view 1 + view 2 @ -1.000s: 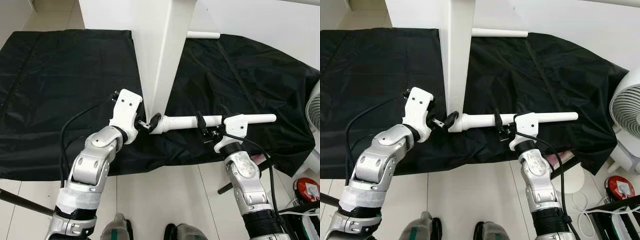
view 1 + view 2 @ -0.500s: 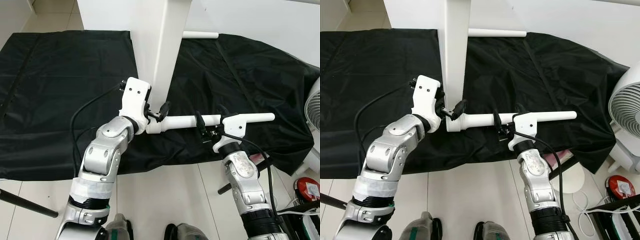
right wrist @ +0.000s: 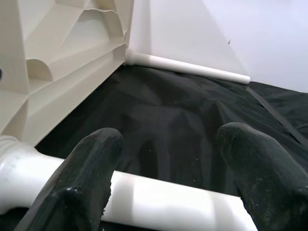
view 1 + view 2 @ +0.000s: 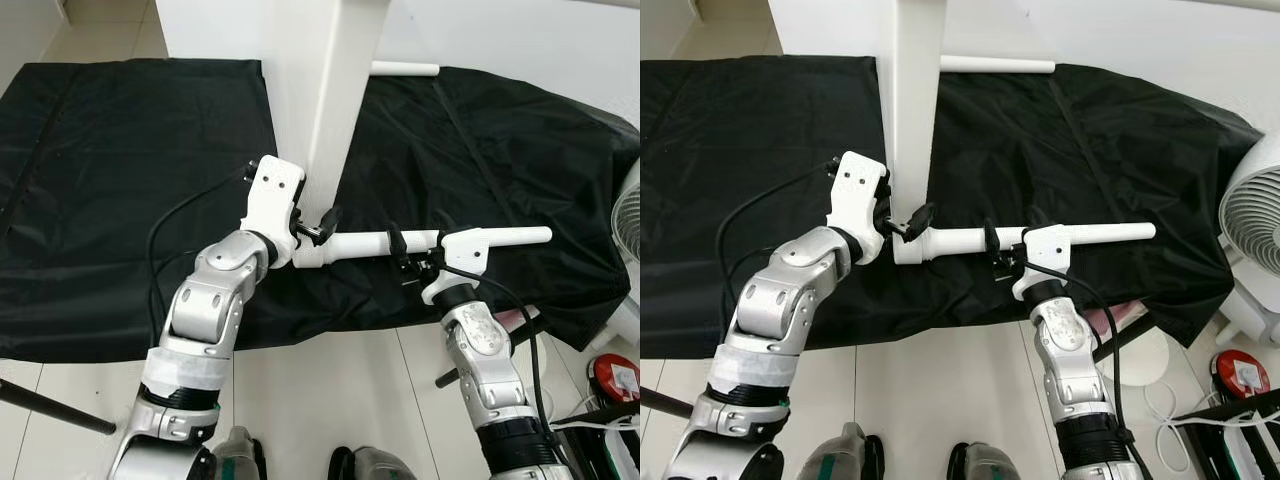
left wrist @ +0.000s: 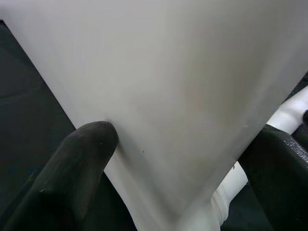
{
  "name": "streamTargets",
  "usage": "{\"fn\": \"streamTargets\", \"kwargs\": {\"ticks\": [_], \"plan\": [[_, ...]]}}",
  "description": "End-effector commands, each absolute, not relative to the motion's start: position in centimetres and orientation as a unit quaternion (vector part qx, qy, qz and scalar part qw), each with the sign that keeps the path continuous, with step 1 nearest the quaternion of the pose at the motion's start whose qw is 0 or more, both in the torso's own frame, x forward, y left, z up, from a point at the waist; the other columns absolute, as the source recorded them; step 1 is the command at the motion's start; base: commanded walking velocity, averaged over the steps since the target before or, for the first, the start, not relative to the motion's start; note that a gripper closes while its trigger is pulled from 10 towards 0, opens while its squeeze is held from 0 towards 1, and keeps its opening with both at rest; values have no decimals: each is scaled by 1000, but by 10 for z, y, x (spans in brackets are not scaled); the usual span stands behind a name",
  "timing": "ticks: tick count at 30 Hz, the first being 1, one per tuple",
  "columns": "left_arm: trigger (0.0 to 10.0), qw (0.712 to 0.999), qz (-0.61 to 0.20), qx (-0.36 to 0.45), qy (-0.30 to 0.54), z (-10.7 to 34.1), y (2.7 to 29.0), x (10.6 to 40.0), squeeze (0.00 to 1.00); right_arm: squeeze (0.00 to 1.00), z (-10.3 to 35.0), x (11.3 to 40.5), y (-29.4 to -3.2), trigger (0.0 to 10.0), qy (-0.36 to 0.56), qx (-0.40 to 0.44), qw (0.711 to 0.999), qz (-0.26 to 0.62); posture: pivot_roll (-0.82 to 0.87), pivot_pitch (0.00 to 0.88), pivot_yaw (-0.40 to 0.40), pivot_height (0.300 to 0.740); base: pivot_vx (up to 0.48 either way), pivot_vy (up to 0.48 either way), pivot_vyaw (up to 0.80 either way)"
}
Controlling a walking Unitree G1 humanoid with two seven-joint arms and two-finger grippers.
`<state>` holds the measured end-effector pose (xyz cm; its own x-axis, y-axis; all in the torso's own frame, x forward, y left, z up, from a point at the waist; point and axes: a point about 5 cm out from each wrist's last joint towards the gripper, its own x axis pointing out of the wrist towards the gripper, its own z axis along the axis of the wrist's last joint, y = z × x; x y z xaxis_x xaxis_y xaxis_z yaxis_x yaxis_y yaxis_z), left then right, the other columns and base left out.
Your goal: Building children table
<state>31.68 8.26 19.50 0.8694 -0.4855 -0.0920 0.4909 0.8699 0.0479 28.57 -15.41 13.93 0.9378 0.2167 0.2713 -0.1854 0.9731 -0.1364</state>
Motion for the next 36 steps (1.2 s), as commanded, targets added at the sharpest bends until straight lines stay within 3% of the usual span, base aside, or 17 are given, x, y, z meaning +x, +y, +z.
{"fn": "streamTargets", "kwargs": {"ticks": [1,11,20,23,30,36], "plan": [[10000,981,-182,57,32,197,103,324,0,0,136,287,-157,10000,-137,-57,984,95,65,37,-54,740,0,0,0],[10000,987,-127,90,34,197,139,328,0,0,134,290,-153,10000,-135,-56,984,100,80,30,-58,740,0,0,0],[10000,988,-115,100,29,201,149,327,0,0,133,291,-151,10000,-133,-56,984,107,88,31,-62,740,0,0,0],[10000,989,-116,91,31,200,145,325,0,0,132,291,-151,10000,-132,-56,984,107,88,33,-63,740,0,0,0],[10000,987,-142,43,53,186,102,315,0,0,131,291,-151,10000,-130,-59,984,110,79,33,-64,740,0,0,0],[10000,996,-87,-3,25,189,92,317,0,0,131,293,-151,10000,-131,-62,984,108,73,32,-65,740,0,0,0]]}}
